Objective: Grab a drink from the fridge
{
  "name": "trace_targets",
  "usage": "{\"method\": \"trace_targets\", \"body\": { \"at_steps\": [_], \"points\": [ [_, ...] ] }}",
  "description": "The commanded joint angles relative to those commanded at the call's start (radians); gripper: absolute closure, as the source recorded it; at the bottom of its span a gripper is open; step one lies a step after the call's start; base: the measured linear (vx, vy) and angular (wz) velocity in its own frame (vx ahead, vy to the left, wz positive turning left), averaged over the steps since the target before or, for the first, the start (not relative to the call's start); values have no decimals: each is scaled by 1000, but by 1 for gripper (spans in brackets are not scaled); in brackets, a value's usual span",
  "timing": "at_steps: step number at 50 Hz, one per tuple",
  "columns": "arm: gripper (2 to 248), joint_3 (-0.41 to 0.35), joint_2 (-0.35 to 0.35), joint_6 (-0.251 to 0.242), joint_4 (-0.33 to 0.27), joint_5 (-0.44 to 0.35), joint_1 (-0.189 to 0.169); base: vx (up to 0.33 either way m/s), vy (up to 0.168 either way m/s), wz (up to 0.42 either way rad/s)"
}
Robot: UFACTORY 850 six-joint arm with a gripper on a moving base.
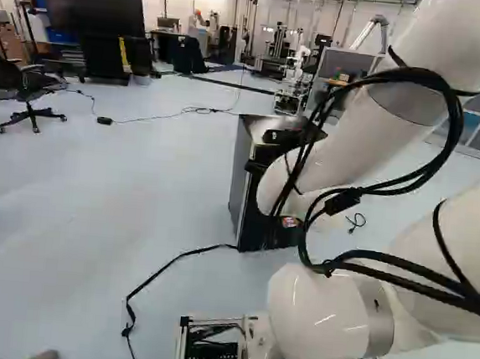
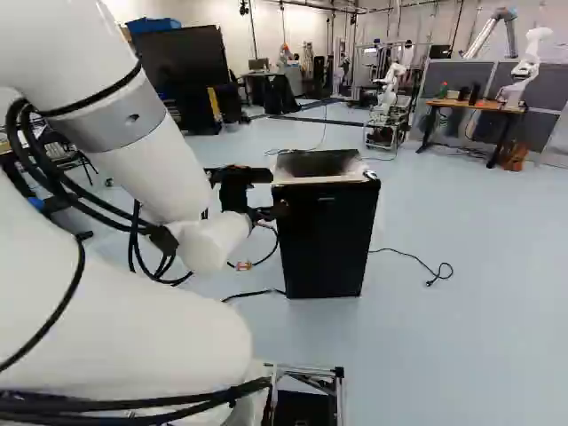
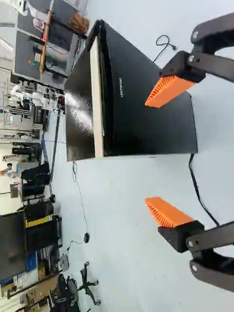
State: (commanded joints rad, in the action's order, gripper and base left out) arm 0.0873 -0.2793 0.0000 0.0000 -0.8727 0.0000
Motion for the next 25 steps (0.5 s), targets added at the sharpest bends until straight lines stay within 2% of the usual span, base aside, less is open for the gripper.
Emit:
{"method": "trace_targets", "body": {
  "at_steps": [25],
  "points": [
    [3, 0, 0, 0, 0, 0, 0, 0, 0, 0]
  ]
}}
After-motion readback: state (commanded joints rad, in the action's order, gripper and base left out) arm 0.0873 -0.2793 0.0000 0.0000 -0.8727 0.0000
